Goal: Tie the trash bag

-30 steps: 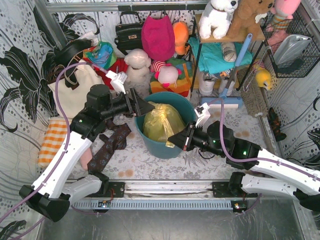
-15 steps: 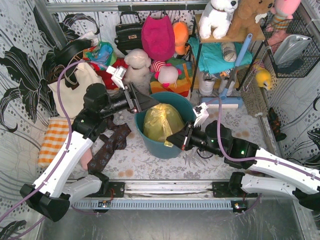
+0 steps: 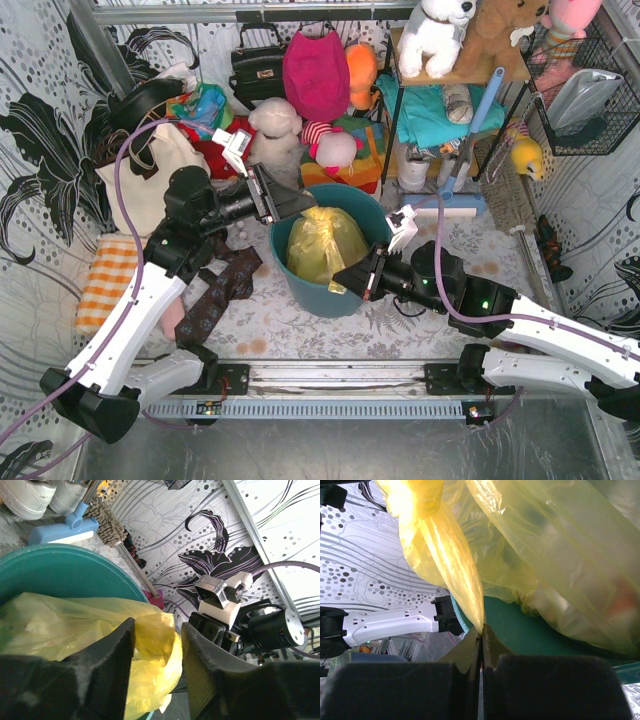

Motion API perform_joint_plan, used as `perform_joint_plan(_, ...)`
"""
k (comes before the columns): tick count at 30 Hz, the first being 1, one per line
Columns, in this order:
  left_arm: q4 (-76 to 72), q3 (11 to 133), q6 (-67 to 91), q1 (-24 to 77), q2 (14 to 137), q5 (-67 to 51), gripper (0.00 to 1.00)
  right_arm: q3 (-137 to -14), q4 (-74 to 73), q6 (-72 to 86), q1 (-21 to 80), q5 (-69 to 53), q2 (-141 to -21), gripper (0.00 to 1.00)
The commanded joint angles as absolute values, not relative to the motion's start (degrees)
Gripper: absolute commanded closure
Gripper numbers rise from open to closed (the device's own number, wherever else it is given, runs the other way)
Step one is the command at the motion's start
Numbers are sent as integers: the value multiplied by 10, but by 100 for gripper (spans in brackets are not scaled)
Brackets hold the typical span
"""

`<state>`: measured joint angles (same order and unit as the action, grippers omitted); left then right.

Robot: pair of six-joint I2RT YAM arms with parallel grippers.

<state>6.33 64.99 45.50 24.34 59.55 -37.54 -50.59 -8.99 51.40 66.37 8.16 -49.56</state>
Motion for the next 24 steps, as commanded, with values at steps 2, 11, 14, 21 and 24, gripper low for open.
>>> perform_joint_plan(2,43,660,454,243,595,-376,61,-518,-71,506,669,87,-488,100)
perform_joint_plan(11,98,690,399,243,598,-343,100,-593,-195,498,669,130,-495,100)
perform_joint_plan(14,98,689,387,243,593,-332,100,-632,-251,483,669,155,-502,100)
perform_joint_plan(21,65,665,384,243,580,-323,100,-863,-519,409,669,262,-619,100)
perform_joint_plan(24,60,654,381,243,575,-306,100,-952,-643,406,669,335,-678,100)
